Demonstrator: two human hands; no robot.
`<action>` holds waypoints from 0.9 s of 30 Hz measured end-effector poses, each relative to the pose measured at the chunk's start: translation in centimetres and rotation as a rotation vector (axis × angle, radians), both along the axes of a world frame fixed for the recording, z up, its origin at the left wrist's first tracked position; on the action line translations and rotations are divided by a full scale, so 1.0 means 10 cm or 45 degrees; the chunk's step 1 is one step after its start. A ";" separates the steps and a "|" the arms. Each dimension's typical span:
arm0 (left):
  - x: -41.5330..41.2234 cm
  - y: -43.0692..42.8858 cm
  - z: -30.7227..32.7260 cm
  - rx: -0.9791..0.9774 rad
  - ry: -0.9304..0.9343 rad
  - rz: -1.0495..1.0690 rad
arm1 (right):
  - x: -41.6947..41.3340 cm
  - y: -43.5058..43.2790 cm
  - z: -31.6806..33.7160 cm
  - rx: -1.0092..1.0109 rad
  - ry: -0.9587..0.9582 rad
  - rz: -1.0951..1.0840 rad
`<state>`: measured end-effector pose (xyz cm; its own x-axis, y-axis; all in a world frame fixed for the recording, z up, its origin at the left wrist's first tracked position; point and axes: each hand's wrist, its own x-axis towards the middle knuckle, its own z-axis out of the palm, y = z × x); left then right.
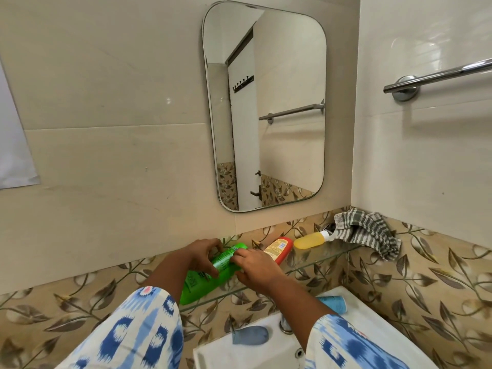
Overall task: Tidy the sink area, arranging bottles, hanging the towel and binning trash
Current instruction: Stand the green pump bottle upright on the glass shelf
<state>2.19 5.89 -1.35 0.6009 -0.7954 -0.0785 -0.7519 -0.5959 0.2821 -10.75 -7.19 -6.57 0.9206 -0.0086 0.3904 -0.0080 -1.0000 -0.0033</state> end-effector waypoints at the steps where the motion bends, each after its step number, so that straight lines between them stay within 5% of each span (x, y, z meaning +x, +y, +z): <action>1: 0.00 -0.01 0.03 -0.003 -0.016 0.010 | 0.01 0.00 -0.01 0.011 -0.012 -0.008; 10: -0.08 -0.07 -0.09 0.169 -0.104 0.017 | 0.04 0.06 -0.04 0.036 0.004 -0.035; 21: -0.14 -0.04 0.40 0.321 0.355 0.151 | 0.20 0.24 0.06 0.075 0.011 -0.084; 27: -0.38 -0.12 0.86 0.479 -0.001 0.147 | 0.31 0.32 0.09 0.270 -0.080 -0.019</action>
<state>-1.63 4.66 7.21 0.6851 -0.6383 -0.3511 -0.6738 -0.7384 0.0277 -7.69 -3.95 -5.65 0.8938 -0.1103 0.4347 -0.0162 -0.9766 -0.2146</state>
